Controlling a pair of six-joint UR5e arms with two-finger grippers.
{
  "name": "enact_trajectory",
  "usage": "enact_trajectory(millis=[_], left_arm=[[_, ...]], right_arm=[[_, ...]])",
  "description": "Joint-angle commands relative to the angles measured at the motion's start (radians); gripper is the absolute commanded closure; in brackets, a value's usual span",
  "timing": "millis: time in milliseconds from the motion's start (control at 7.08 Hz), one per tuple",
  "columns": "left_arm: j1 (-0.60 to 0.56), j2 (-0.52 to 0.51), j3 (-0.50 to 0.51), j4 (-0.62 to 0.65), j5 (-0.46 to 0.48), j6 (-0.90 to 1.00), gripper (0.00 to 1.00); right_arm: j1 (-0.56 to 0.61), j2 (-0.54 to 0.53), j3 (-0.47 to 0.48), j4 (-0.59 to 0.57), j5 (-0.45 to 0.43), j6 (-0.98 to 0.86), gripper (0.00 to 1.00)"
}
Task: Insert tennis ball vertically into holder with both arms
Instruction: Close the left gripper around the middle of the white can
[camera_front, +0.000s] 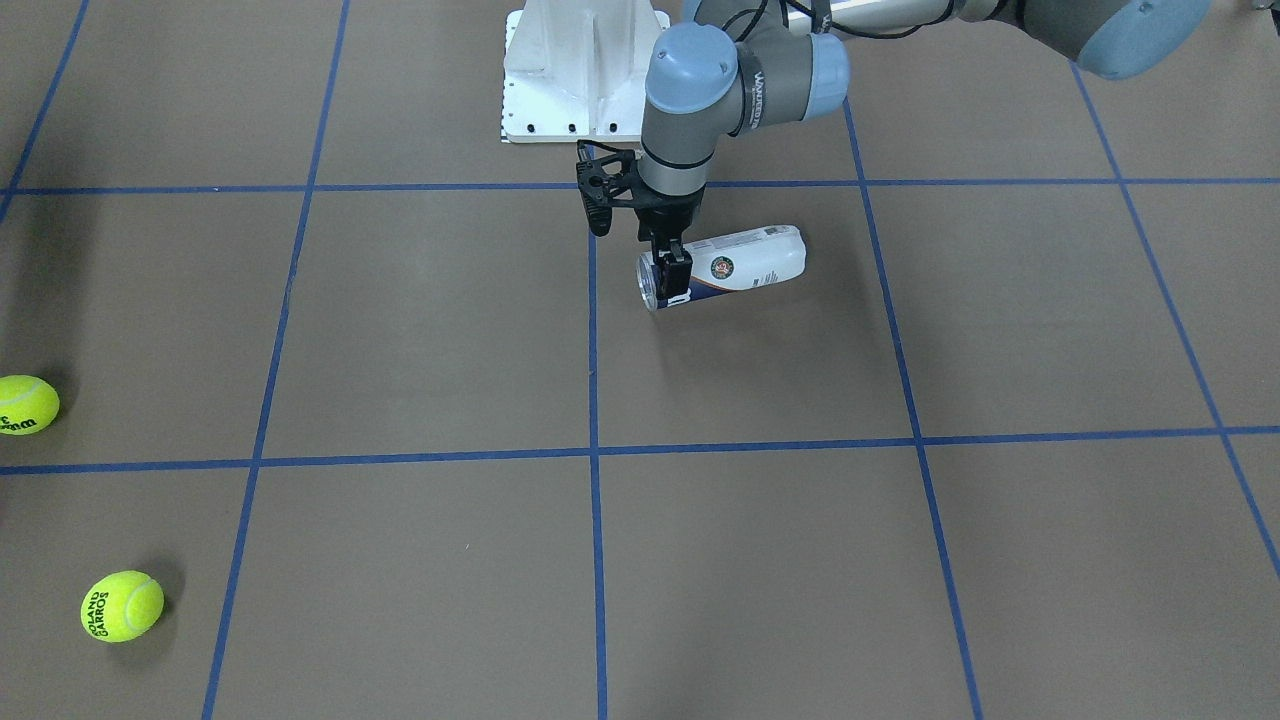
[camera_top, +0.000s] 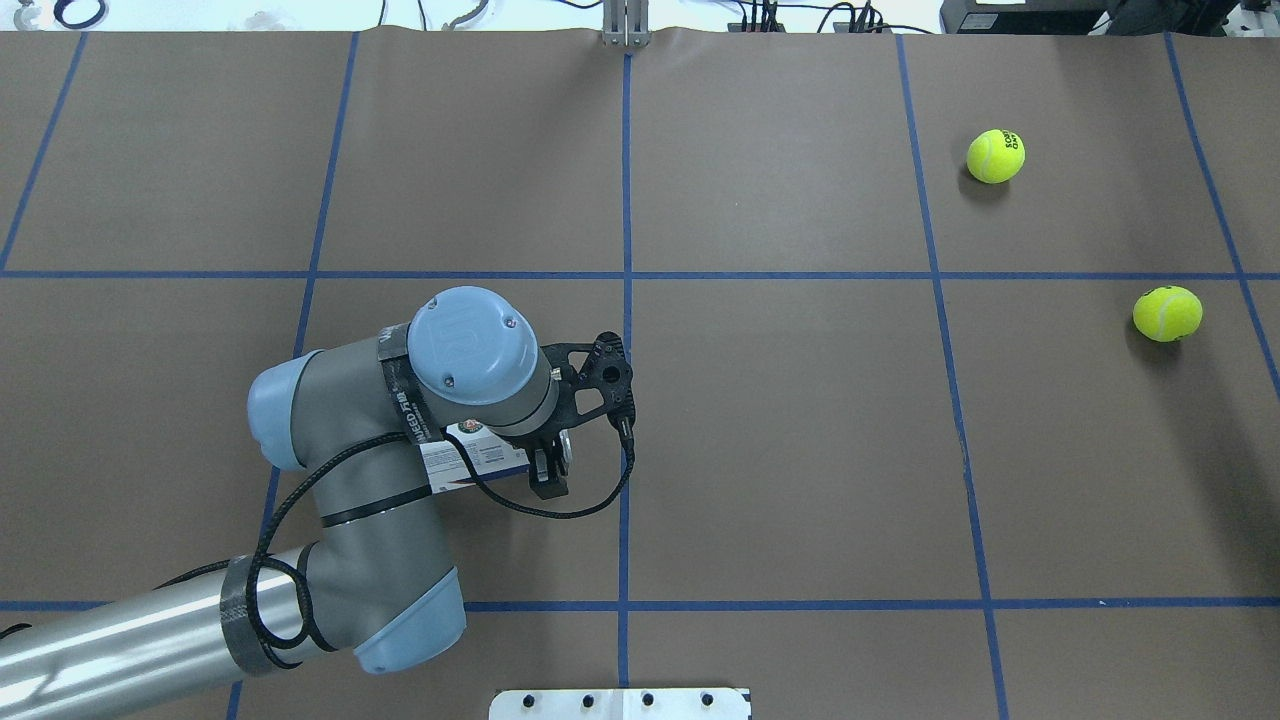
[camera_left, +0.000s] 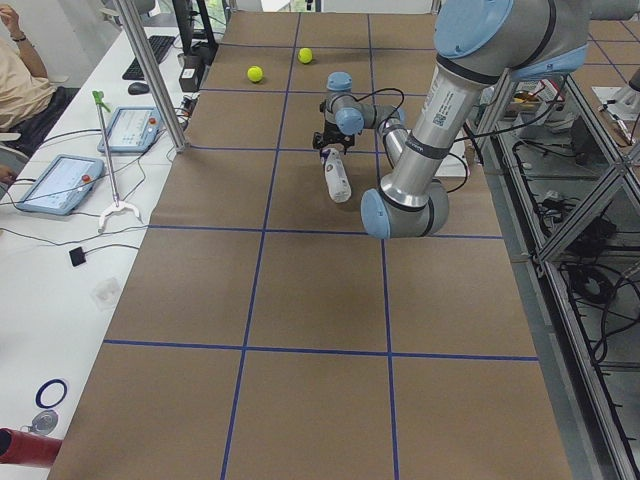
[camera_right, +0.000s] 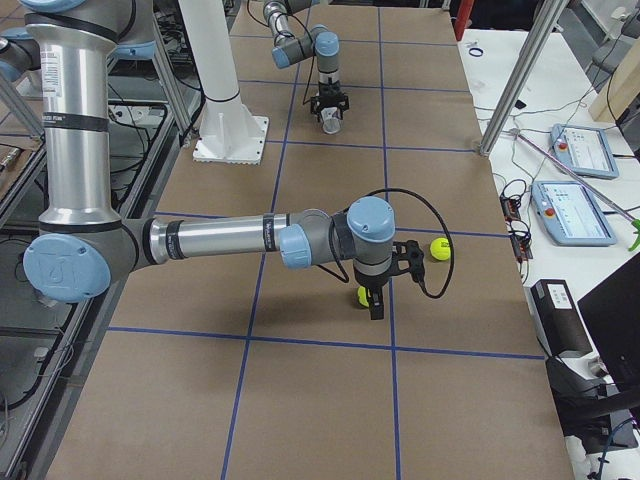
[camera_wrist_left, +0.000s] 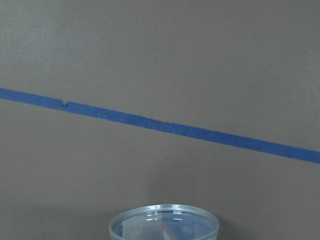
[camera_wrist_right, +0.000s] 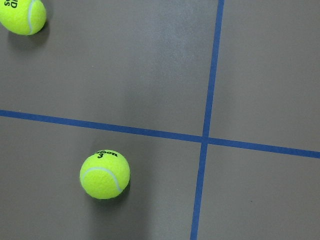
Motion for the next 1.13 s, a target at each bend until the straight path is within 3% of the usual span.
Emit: enact_trajectory(millis=[0, 989], left_arm=[[0.016, -0.001, 0.020, -0.001, 0.000, 0.000, 0.02], [0.028, -0.009, 0.051, -0.002, 0.000, 0.000, 0.06]], right_arm=[[0.000, -0.001, 0.000, 0.000, 0.002, 0.000, 0.00], [0.000, -0.005, 0.002, 0.000, 0.002, 0.000, 0.00]])
